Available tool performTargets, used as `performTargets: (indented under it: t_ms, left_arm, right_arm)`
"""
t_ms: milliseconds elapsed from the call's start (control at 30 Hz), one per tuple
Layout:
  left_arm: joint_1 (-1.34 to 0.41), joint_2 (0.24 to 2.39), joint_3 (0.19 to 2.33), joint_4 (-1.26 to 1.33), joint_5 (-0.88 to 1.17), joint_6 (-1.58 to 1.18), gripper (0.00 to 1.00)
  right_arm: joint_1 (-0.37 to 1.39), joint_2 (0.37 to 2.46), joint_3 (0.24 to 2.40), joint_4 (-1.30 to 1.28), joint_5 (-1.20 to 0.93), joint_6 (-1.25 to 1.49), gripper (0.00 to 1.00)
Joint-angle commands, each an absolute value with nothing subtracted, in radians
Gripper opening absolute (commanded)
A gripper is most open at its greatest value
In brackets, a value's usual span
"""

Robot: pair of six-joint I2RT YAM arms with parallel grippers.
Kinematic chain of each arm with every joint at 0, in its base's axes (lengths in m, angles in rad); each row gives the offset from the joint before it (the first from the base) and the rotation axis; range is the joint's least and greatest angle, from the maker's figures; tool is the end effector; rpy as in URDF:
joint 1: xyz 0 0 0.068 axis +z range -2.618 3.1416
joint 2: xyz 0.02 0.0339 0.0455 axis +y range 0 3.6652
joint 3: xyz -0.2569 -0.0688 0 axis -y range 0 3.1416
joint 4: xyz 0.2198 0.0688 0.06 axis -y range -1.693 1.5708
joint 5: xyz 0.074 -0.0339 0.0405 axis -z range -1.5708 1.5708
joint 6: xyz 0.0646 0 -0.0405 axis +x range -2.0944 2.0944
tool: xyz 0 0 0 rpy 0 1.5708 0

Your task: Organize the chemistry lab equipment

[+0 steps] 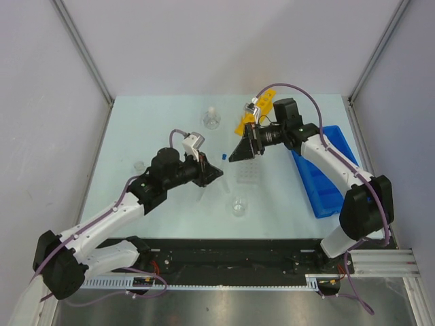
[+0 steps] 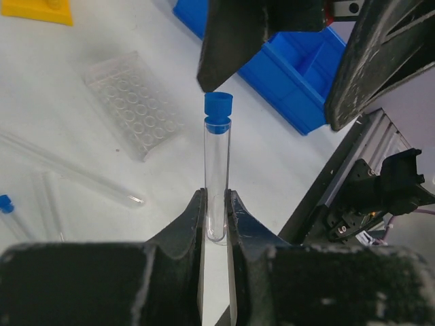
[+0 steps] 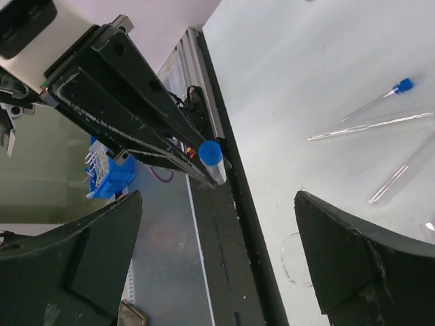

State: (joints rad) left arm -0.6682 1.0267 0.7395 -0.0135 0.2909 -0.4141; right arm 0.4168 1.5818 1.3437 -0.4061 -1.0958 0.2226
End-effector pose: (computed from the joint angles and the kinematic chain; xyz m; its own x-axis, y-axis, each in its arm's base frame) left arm 0.1805 -0.1661 0.2883 -0.5382 -0.0663 -0.8402 0.6467 0.6069 -0.4621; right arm 0.2816 0.1875 0.3147 -0.7200 -0.2084 -0.6619 -0.6935 0.1808 0.6974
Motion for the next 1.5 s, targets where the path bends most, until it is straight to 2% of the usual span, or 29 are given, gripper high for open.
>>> performTargets:
  t_ms: [0, 133, 167, 367, 900, 1033, 1167, 1233, 1267, 1333, 1433, 1467]
  left_arm:
    - [-0.706, 1.051, 0.813, 0.031, 0.256, -0.442, 0.11]
    - [-0.738, 1.063, 0.827, 0.029, 0.221, -0.445, 0.11]
    - [-0.739, 1.068, 0.831, 0.023, 0.216, -0.445, 0.11]
    - [-0.764, 1.092, 0.853, 0.008, 0.189, -0.436, 0.11]
    - [-0.779, 1.114, 0.868, -0.029, 0.189, -0.417, 0.11]
    - [-0.778, 1.120, 0.874, -0.040, 0.176, -0.414, 0.11]
    - [-0.779, 1.129, 0.884, -0.052, 0.155, -0.416, 0.13]
    - [-0.778, 1.127, 0.888, -0.057, 0.149, -0.419, 0.20]
    - [-0.778, 1.120, 0.885, -0.054, 0.146, -0.420, 0.32]
    - [-0.778, 1.106, 0.877, -0.045, 0.141, -0.428, 0.42]
    - [-0.778, 1.068, 0.862, -0.054, 0.088, -0.426, 0.67]
    - [-0.776, 1.042, 0.853, -0.061, 0.069, -0.422, 0.79]
  right_arm:
    - [0.466, 1.583, 1.382, -0.373, -1.059, 0.295, 0.98]
    - [0.514, 1.583, 1.382, -0.436, -0.967, 0.223, 0.90]
    - [0.520, 1.585, 1.382, -0.437, -0.947, 0.219, 0.83]
    - [0.525, 1.589, 1.384, -0.439, -0.920, 0.221, 0.59]
    - [0.500, 1.591, 1.407, -0.449, -0.893, 0.206, 0.42]
    - [0.506, 1.589, 1.416, -0.474, -0.887, 0.176, 0.28]
    - [0.509, 1.583, 1.430, -0.495, -0.881, 0.132, 0.18]
    - [0.508, 1.578, 1.431, -0.505, -0.870, 0.120, 0.17]
    - [0.505, 1.575, 1.434, -0.508, -0.864, 0.115, 0.17]
    - [0.497, 1.572, 1.439, -0.512, -0.850, 0.098, 0.17]
    - [0.476, 1.580, 1.446, -0.529, -0.822, 0.055, 0.16]
    - [0.468, 1.583, 1.445, -0.532, -0.807, 0.039, 0.16]
